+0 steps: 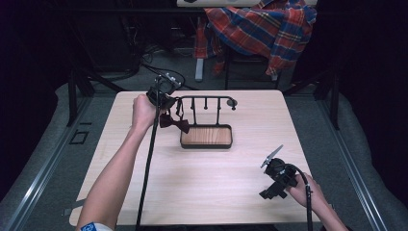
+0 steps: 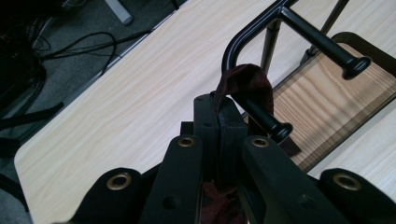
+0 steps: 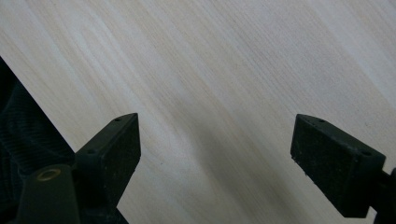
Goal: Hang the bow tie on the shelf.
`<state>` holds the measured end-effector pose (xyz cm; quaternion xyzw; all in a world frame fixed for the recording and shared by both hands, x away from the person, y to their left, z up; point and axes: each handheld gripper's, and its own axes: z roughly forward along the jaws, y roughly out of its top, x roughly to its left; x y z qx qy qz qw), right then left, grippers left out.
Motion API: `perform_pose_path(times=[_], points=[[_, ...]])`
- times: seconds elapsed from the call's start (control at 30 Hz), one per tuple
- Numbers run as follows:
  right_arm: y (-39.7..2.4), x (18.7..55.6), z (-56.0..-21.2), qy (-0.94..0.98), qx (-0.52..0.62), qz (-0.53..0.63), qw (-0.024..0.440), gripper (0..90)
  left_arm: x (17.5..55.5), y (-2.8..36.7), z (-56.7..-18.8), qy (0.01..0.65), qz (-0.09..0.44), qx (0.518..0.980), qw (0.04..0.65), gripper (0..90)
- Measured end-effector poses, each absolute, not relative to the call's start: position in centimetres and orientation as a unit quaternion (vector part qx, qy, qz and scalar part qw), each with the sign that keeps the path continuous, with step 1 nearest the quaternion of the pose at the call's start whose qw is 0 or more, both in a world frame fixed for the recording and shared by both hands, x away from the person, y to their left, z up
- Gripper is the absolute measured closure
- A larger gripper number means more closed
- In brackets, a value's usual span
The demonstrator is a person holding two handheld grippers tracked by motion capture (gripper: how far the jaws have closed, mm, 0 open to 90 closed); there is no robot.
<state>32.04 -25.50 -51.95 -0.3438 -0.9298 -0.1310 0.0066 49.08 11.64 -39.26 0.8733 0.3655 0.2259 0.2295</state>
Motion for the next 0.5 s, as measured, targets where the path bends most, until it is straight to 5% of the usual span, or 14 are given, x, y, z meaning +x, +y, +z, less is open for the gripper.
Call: perform_pose_path(times=[0.5], points=[[-25.5,32.0,-51.8,-0.929,-0.346,-0.131,0.003,15.9,49.1,12.2,-41.1,0.371,0.211,0.874,0.233,88.0]])
